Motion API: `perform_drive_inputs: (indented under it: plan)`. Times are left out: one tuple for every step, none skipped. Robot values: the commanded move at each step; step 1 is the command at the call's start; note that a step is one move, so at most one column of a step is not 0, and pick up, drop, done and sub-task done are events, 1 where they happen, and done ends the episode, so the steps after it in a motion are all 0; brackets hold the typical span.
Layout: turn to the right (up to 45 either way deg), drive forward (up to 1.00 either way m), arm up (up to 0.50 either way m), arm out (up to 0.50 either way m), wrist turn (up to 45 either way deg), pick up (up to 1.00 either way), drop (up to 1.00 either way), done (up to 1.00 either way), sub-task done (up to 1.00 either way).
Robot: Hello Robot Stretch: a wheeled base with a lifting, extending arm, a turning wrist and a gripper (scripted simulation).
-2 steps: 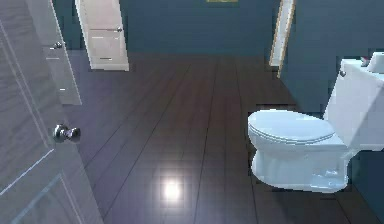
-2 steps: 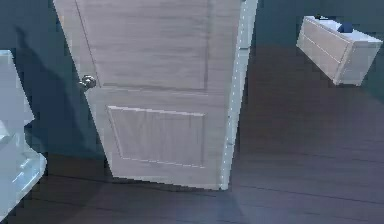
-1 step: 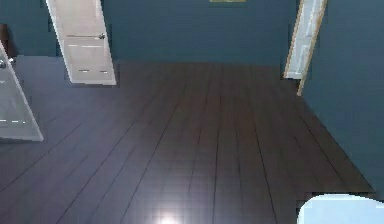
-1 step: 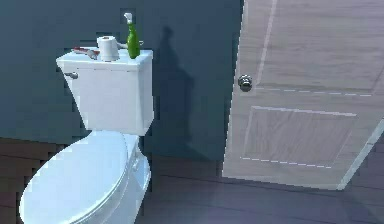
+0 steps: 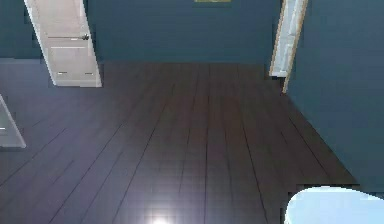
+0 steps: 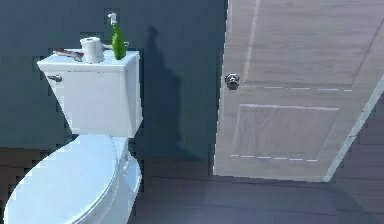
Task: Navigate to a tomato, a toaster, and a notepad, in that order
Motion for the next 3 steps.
perform_drive_inputs:
  plan:
    - [0.0,0.3,0.0,0.0,0.0,0.0,0.0,0.0,0.0]
    - [-3.0,0.0,0.0,0.0,0.0,0.0,0.0,0.0,0.0]
    - [-45.0,0.0,0.0,0.0,0.0,0.0,0.0,0.0,0.0]
